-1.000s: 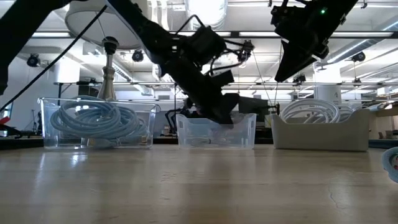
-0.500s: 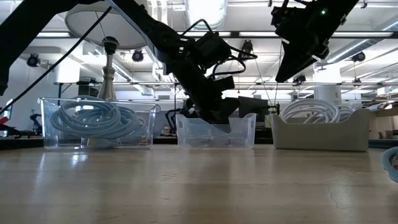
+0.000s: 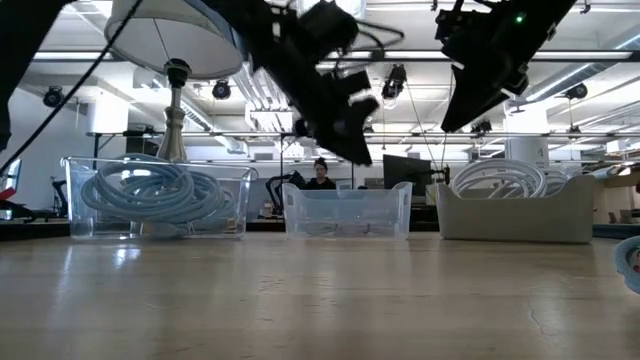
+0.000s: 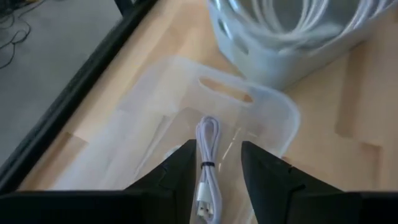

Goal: Pick & Place USB Port
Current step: Put the blue charger cable into the right transparent bin

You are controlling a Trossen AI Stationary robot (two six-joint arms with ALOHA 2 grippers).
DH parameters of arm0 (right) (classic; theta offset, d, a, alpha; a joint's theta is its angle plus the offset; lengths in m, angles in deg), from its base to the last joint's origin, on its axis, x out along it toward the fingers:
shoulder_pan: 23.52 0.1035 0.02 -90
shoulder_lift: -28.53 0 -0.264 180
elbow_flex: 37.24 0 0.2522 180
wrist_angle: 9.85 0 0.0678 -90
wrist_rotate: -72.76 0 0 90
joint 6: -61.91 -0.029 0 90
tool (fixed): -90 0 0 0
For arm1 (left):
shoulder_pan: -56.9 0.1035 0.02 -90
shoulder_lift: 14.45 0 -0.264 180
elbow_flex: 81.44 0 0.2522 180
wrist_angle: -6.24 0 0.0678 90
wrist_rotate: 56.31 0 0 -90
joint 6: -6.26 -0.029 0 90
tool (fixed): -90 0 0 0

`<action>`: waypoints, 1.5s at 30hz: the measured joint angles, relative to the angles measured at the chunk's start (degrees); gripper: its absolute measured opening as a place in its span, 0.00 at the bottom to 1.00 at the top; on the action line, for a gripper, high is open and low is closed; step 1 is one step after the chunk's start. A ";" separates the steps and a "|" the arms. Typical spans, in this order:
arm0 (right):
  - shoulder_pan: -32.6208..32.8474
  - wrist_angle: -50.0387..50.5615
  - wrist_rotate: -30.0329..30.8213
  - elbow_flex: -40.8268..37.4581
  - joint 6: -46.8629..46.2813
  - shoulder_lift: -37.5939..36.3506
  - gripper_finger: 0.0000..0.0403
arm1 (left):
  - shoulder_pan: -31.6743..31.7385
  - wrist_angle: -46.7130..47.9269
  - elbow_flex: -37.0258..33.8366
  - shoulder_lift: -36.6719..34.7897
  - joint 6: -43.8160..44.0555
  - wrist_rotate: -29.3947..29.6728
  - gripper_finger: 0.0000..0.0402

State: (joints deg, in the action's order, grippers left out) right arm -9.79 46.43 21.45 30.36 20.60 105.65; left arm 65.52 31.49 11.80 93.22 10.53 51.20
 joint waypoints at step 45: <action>24.77 -17.39 -36.08 11.65 -21.92 29.07 0.42 | -8.57 -9.41 -21.66 -17.93 4.80 0.57 0.28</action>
State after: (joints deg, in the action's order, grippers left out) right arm 14.99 29.04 -14.63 42.02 -1.32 134.72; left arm 56.95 22.08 -9.86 75.29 15.32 51.77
